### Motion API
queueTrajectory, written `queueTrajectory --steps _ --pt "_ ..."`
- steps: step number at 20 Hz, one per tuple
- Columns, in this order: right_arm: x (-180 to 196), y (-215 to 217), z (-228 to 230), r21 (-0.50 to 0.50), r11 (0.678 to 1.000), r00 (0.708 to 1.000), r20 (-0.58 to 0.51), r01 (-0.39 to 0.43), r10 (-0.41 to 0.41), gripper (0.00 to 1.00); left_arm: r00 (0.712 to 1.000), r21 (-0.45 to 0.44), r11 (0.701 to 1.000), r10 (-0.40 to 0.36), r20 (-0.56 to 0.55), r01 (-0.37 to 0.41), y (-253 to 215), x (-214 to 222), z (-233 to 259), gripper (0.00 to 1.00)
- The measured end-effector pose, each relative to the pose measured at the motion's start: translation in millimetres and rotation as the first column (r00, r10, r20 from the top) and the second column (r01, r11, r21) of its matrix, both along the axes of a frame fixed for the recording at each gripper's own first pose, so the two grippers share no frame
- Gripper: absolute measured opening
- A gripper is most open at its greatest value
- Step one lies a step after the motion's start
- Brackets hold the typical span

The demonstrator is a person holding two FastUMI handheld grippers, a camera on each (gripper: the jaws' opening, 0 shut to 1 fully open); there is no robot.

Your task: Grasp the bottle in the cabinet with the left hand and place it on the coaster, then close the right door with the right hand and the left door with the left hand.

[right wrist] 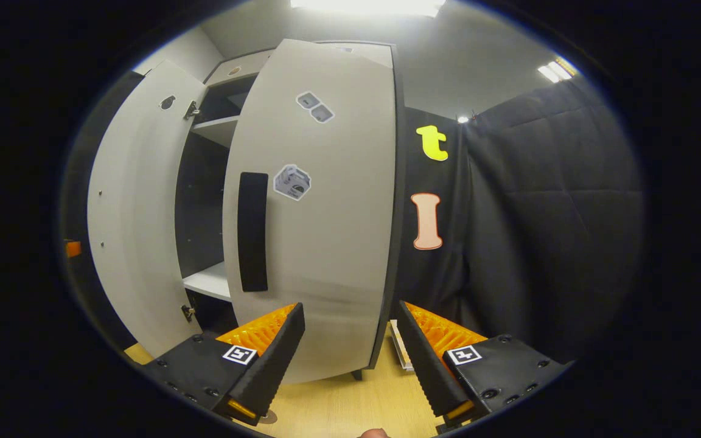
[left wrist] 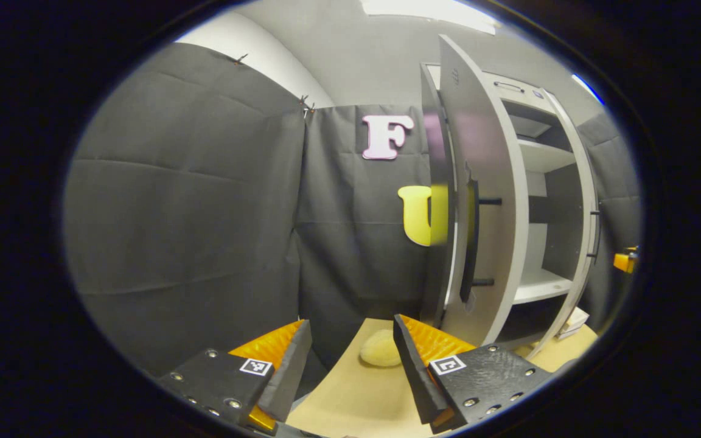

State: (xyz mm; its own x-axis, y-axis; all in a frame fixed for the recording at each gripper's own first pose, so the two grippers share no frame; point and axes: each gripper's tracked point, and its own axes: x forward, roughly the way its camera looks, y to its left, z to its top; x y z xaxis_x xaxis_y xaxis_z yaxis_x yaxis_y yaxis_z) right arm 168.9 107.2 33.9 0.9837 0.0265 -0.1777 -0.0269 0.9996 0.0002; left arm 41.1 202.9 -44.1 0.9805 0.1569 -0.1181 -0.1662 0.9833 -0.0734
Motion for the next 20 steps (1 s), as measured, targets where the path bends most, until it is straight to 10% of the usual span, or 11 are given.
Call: queueTrajectory --steps 20 --pt "-58 -102 -37 0.025 0.995 0.993 -0.069 0.096 -0.094 0.96 0.996 0.035 0.996 -0.089 0.034 0.087 -49 22 31 0.79"
